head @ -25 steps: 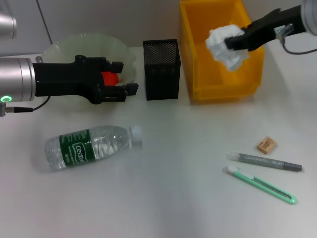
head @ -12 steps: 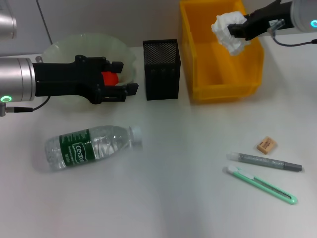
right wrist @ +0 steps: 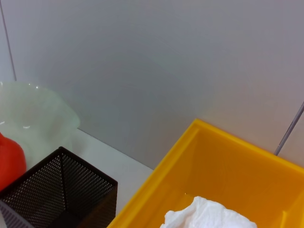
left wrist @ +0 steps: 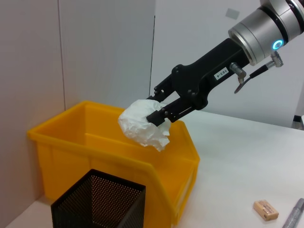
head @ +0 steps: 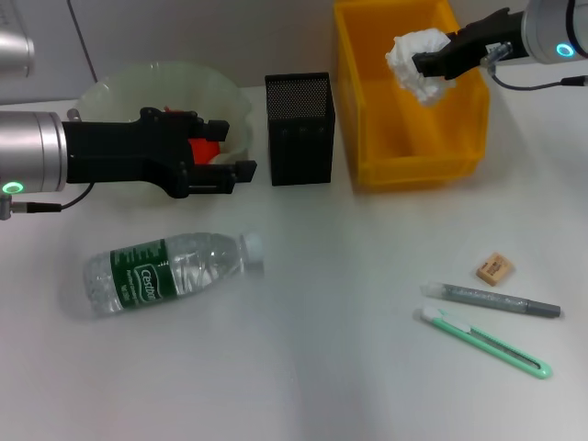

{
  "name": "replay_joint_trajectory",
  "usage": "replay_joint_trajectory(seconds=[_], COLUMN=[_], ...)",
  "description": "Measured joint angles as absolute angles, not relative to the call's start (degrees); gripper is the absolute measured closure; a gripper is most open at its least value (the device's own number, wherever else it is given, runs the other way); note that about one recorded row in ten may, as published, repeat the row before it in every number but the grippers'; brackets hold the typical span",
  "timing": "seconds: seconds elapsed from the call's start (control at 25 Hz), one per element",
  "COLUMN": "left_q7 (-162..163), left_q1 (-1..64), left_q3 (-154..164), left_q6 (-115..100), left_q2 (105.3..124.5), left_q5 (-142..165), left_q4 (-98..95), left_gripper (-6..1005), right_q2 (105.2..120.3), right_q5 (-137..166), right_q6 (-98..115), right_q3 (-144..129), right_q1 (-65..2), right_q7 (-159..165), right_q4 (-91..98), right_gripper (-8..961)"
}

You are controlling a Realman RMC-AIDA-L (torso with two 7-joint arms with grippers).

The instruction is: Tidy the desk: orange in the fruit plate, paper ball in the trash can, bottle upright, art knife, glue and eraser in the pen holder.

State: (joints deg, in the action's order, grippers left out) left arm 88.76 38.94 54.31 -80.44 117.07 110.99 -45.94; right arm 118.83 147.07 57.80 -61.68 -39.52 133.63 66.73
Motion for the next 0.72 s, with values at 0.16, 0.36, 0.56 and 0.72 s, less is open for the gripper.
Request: replay_joint_trajectory(seconds=[0.16, 0.36, 0.56, 0.72], left_q7=[88.8, 88.9, 89.4, 90.6], left_q1=[39.0, 38.9, 38.9, 38.6], left_q3=[54.3, 54.3, 54.0, 54.1], left_q6=[-80.4, -80.4, -80.4, -80.4], left_q2=[117.18, 117.19, 117.12, 116.98], left_q5=[111.4, 111.4, 111.5, 111.8], left_q4=[-46.0, -46.0, -46.1, -46.6], left_gripper=[284, 284, 284, 284], right_q2=[118.83, 118.91, 119.05, 118.92], right_q5=[146.9, 146.8, 143.0, 132.8], right_q6=[57.7, 57.6, 58.1, 61.2], right_q3=[-61.5, -61.5, -61.7, -61.8], right_q1=[-39.6, -39.7, -38.1, -34.3], right_q7=[133.6, 133.6, 133.4, 128.9], right_q4=[66.6, 66.7, 69.0, 72.5], right_gripper=[391, 349, 307, 299])
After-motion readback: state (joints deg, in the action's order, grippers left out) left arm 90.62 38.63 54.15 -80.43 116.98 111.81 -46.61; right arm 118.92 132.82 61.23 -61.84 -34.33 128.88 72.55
